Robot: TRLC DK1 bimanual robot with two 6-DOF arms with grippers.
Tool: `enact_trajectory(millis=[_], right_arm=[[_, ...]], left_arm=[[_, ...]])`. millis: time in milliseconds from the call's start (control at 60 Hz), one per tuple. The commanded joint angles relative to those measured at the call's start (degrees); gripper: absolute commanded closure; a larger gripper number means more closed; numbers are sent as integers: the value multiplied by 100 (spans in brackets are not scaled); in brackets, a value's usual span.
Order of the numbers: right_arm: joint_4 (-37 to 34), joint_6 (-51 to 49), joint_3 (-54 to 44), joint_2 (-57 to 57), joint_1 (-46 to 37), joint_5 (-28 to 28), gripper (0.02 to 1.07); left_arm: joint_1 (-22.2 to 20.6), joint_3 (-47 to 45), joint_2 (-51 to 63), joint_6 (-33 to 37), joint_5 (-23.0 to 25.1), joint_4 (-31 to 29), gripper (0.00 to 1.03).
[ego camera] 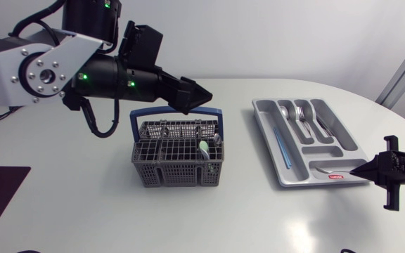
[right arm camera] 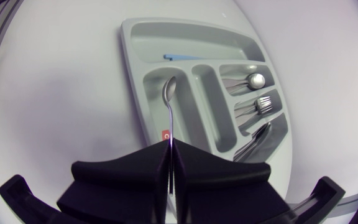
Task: Unload the cutlery basket into the drawer organizer.
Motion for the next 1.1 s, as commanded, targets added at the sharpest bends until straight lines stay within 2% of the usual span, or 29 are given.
enact_trajectory(millis=[0, 200, 217, 250, 300, 417, 633, 750, 833, 900, 950, 1033, 1083], right_arm=[[216, -307, -62, 244, 108, 94, 102], [1719, -228, -335, 517, 363, 217, 99], [1842, -166, -361, 526, 380, 217, 92], [1912, -61, -352, 517, 389, 217, 65], [1939, 18, -343, 508, 389, 217, 33], [2079, 211, -317, 332, 319, 182, 6], [1675, 449, -326, -503, -77, -337, 6], [1174, 1460, -229, -1144, -103, -802, 6], [743, 2031, -273, -1566, -85, -1189, 6], [471, 2233, -449, -1918, -33, -1418, 6], [427, 2444, -625, -2155, 64, -1514, 6], [348, 2813, -800, -2357, 310, -1541, 6], [225, 2901, -853, -2375, 460, -1549, 7]], left_arm=[[-61, -135, 198, 103, -8, 75, 5], [-113, -91, 304, 77, -17, 110, 5], [-113, -91, 304, 77, -17, 110, 5], [-113, -91, 304, 77, -17, 110, 5], [-113, -109, 277, 68, -17, 101, 5], [-113, -135, 189, 94, -17, 39, 5], [-96, -91, -48, 499, -17, -347, 5], [-61, -21, -206, 1079, 115, -839, 5], [-25, -83, -364, 1773, 185, -1182, 5], [36, -144, -452, 2300, 458, -1481, 5], [27, -241, -470, 2880, 449, -1701, 6], [-8, -355, -487, 3373, 273, -1754, 6], [-184, -390, -461, 3768, 141, -1921, 6]])
